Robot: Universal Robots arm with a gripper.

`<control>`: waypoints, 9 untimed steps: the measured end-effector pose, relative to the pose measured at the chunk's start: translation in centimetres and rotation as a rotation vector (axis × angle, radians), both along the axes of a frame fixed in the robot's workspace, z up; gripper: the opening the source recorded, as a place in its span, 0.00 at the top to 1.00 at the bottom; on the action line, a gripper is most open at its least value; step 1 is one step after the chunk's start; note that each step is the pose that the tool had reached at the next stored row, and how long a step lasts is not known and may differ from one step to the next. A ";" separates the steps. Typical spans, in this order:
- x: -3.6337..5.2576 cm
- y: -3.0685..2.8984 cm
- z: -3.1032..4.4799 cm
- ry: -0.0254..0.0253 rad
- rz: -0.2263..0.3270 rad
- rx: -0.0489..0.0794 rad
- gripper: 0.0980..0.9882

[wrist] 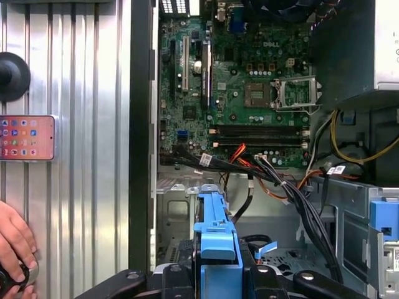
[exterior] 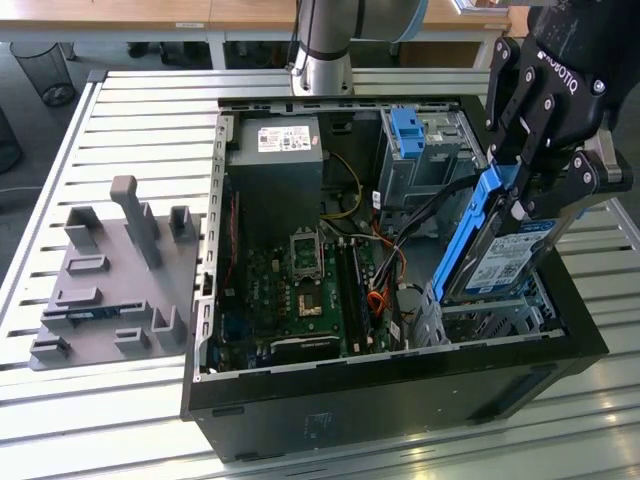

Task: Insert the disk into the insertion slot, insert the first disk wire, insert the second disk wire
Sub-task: 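Insert the disk into the insertion slot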

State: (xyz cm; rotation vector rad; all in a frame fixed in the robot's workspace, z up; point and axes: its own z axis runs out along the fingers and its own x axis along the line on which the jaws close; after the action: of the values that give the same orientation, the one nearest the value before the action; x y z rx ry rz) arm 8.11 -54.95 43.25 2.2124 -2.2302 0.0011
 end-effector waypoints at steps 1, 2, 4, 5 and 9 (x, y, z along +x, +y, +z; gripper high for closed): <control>0.00 0.00 -0.08 0.0000 0.000 0.000 0.70; 0.00 0.00 -0.15 0.0000 0.000 0.000 0.70; 0.00 0.00 -0.31 0.0001 0.000 0.000 0.70; 0.00 0.00 -0.38 0.0000 0.000 0.000 0.70; 0.00 0.00 -0.56 0.0001 0.000 0.001 0.70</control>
State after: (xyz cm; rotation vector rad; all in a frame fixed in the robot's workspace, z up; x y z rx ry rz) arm 8.10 -54.94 42.69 2.2128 -2.2307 0.0000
